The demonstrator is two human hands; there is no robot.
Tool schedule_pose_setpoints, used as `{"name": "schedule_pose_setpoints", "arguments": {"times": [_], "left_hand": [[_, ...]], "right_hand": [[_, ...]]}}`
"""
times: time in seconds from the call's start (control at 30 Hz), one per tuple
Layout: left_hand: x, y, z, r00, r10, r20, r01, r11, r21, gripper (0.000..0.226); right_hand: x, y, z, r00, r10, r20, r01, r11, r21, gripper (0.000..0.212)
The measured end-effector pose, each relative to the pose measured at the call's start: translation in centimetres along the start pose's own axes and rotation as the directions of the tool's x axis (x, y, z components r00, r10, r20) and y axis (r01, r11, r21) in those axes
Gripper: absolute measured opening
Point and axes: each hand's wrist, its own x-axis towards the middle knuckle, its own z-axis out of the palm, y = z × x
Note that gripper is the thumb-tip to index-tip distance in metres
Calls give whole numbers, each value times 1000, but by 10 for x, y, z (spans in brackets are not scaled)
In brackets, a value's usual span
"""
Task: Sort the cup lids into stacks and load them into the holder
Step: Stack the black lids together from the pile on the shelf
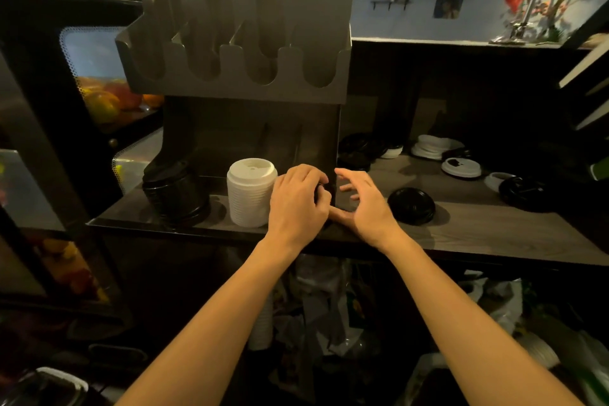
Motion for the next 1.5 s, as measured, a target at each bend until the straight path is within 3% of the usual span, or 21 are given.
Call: {"name": "schedule_pose_setpoints", "arguments": {"times": [0.13,0.23,0.3,0.4,0.5,0.6,0.7,0.87,1.17,1.33,1.5], "left_hand": [[5,23,14,999,34,13,-33,995,-96,14],[9,45,30,993,74,89,-56,979,-194,18],[9,57,44,984,78,159,-37,968,-249,18],[9,70,67,950,22,312,69,958,-278,28],[13,74,83,848,-68,526,188,966,-179,48],[17,68,91,778,-125,615,258,957,-131,58],[18,63,93,784,-176,596,383,892,-240,57],[21,57,88,779,-376,502,598,684,-417,58],[17,51,83,763,-389,516,641,551,-534,49],[17,54,84,759,-381,528,640,584,-499,51],[16,58,89,784,-306,541,530,783,-325,55]], "right_hand": [[-9,24,-38,977,-41,-209,15,992,-122,57],[-15,45,-71,941,-5,-337,-92,959,-270,52],[-20,58,-90,947,165,-277,-253,912,-322,67],[-24,69,-98,901,432,-48,-422,843,-334,91],[-21,73,-93,916,401,21,-358,839,-410,86],[-19,75,-94,939,344,28,-320,898,-303,89],[-20,73,-94,971,236,41,-223,953,-207,95],[-23,68,-94,992,121,-21,-123,988,-97,93],[-19,70,-94,943,313,-110,-320,946,-50,97],[-18,73,-95,913,393,-112,-392,919,36,96],[-18,74,-97,899,434,-68,-423,897,128,88]]}}
